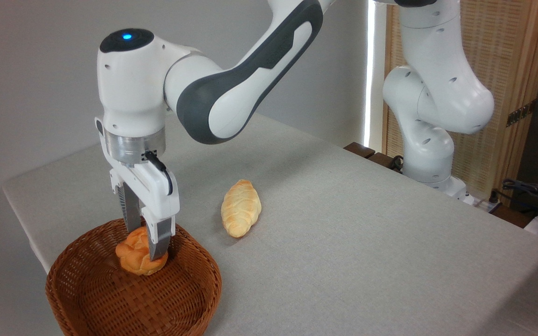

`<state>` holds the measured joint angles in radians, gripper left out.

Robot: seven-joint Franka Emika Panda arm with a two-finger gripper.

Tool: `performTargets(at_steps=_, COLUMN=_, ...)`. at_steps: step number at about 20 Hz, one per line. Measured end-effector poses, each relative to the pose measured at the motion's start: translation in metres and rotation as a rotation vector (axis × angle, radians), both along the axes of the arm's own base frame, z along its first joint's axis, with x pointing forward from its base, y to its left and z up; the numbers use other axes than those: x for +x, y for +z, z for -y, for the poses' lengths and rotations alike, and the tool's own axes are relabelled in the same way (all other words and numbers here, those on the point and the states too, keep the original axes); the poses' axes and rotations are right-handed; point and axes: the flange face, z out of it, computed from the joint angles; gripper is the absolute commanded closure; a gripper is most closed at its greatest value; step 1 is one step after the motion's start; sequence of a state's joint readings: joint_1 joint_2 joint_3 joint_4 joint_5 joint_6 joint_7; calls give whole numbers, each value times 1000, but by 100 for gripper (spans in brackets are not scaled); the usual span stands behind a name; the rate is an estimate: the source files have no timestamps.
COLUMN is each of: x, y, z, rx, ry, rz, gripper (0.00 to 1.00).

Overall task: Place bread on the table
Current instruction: 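Close the gripper on the round bread roll in the basket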

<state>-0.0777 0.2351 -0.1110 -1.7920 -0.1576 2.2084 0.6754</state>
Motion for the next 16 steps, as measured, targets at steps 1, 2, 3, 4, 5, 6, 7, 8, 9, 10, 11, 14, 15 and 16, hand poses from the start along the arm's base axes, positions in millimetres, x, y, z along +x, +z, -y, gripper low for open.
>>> performTargets(at_steps=1, x=1, y=-3, z=-1, rx=5, ry=-3, rz=-4, gripper=0)
performTargets(at_steps=2, x=1, y=-6, z=-1, rx=7, ry=-6, rz=-7, gripper=0)
performTargets(at_steps=3, x=1, y=-8, z=-1, rx=9, ry=-7, rz=-9, gripper=0)
performTargets(at_steps=4, x=2, y=-9, z=-1, rx=9, ry=-8, rz=-11, gripper=0)
performTargets(at_steps=5, x=2, y=-10, z=-2, rx=10, ry=-8, rz=-12, gripper=0)
performTargets(at_steps=6, x=2, y=-10, z=-2, rx=10, ry=-8, rz=-13, gripper=7)
performTargets(at_steps=7, x=2, y=-10, z=-2, rx=11, ry=-8, rz=-12, gripper=21)
performTargets(at_steps=8, x=2, y=-10, z=-2, rx=16, ry=-14, rz=-11, gripper=36)
performTargets(at_steps=9, x=2, y=-10, z=-3, rx=27, ry=-24, rz=-8, gripper=49)
performTargets(at_steps=10, x=2, y=-10, z=-4, rx=34, ry=-32, rz=-6, gripper=53)
performTargets(at_steps=11, x=3, y=-11, z=-5, rx=38, ry=-37, rz=-5, gripper=53)
performTargets(at_steps=14, x=3, y=-11, z=-6, rx=42, ry=-38, rz=-4, gripper=52)
performTargets(at_steps=15, x=3, y=-11, z=-6, rx=42, ry=-38, rz=-4, gripper=52)
performTargets(at_steps=16, x=3, y=-10, z=-6, rx=42, ry=-38, rz=-4, gripper=52)
